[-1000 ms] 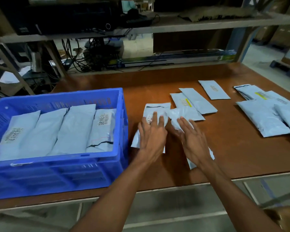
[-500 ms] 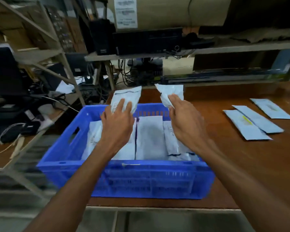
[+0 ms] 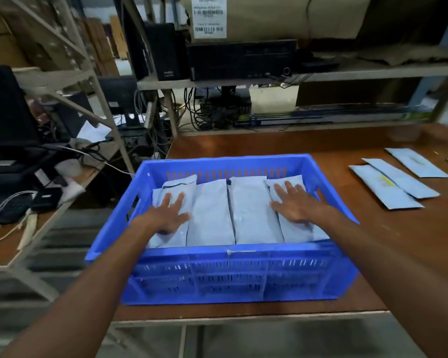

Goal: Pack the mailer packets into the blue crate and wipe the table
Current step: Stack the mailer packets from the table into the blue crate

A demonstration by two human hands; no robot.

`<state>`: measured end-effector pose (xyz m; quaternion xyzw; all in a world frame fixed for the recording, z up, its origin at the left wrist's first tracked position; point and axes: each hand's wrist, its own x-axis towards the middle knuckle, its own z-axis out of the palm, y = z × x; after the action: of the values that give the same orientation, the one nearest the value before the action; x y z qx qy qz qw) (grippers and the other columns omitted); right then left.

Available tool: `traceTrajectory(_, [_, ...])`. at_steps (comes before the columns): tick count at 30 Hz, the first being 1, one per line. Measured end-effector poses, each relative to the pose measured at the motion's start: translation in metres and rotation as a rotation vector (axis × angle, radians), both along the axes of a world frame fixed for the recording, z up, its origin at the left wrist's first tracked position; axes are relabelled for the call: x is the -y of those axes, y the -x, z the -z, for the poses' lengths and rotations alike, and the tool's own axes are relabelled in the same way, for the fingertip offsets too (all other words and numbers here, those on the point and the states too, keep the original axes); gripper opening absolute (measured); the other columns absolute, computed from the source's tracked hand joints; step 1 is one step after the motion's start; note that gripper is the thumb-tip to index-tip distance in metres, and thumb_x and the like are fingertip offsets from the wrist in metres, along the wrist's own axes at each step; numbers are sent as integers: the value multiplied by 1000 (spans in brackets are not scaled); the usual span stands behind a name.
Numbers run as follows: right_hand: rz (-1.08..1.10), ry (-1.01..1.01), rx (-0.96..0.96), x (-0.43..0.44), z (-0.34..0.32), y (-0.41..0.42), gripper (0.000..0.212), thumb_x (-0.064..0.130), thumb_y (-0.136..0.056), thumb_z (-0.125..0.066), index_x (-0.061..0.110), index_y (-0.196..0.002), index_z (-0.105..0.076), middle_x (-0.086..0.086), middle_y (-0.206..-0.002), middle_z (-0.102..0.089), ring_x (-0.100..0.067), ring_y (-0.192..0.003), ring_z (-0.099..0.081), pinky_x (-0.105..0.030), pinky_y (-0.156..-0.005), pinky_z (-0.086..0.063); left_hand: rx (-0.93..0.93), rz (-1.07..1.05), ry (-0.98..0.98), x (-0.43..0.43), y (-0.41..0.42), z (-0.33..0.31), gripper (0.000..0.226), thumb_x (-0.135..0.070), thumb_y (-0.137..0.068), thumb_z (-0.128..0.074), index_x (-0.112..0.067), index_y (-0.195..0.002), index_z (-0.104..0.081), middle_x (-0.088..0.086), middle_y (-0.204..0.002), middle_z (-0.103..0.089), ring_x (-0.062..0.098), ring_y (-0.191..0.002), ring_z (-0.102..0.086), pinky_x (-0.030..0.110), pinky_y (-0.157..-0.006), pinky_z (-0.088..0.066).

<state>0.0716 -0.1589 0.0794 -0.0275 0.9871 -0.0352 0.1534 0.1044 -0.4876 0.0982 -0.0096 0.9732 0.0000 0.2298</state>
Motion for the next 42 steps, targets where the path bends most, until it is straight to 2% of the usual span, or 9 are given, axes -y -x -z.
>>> traceTrajectory(6, [-39, -16, 91, -5, 12, 5, 72, 68, -96, -18, 36, -155, 10, 1, -163, 20, -33, -150, 11, -54, -119, -2, 149, -3, 32, 11, 3, 14, 62, -32, -106, -21, -27, -155, 17, 12, -152, 40, 35, -149, 17, 55, -118, -13])
traceTrajectory(11, [-48, -10, 103, -9, 11, 9, 72, 70, -95, -13, 36, -155, 6, 1, -164, 15, -33, -150, 10, -54, -119, 2, 64, -2, 29, 3, -4, 2, 61, -41, -108, -19, -24, -154, 16, 15, -157, 30, 36, -151, 3, 51, -119, -14])
traceTrajectory(16, [-207, 80, -334, -17, -34, 10, 56, 42, -98, -48, 12, -145, -41, -11, -152, -39, -30, -139, -36, -44, -112, -32, -315, -49, -12, -17, 15, -20, 68, -59, -100, -25, -25, -157, -8, 11, -164, -4, 47, -141, -24, 58, -111, -27])
traceTrajectory(22, [20, 429, -664, -95, -99, -2, 26, 23, -91, -58, 19, -115, -68, -2, -113, -71, -21, -104, -65, -32, -91, -51, -692, 278, -284, -163, 28, -60, 51, -46, -99, -43, -18, -141, -42, 11, -139, -45, 40, -118, -47, 52, -97, -44])
traceTrajectory(25, [132, 383, -643, -161, -87, -16, 21, 24, -90, -58, 19, -105, -73, -4, -103, -73, -22, -96, -66, -26, -78, -48, -656, 449, -305, -267, 14, -50, 51, -47, -98, -45, -16, -139, -44, 11, -139, -46, 39, -120, -47, 49, -96, -43])
traceTrajectory(30, [314, 286, -420, -286, -18, -43, 15, 25, -89, -62, 22, -96, -75, -5, -103, -74, -25, -95, -66, -32, -77, -52, -575, 600, -340, -428, -10, -22, 50, -45, -94, -51, -17, -136, -48, 11, -137, -51, 36, -126, -47, 48, -102, -40])
traceTrajectory(33, [358, 239, -340, -355, 17, -56, 13, 20, -88, -63, 17, -93, -75, -7, -102, -74, -27, -94, -66, -28, -73, -45, -434, 557, -340, -503, -16, 8, 50, -40, -96, -49, -17, -139, -42, 12, -141, -47, 37, -130, -42, 50, -105, -35])
traceTrajectory(36, [393, 225, -262, -408, 43, -52, 15, 19, -89, -61, 18, -99, -72, -7, -108, -72, -30, -104, -65, -31, -83, -43, -307, 495, -363, -549, -13, 47, 54, -41, -99, -44, -13, -145, -37, 12, -150, -37, 35, -140, -30, 50, -112, -25])
traceTrajectory(42, [287, 245, -239, -471, 72, 5, 24, 20, -95, -54, 16, -115, -66, -11, -116, -69, -30, -103, -65, -27, -80, -47, -386, 414, -323, -595, 53, 104, 65, -51, -99, -37, -22, -155, -20, 7, -162, -19, 32, -149, -15, 49, -118, -17])
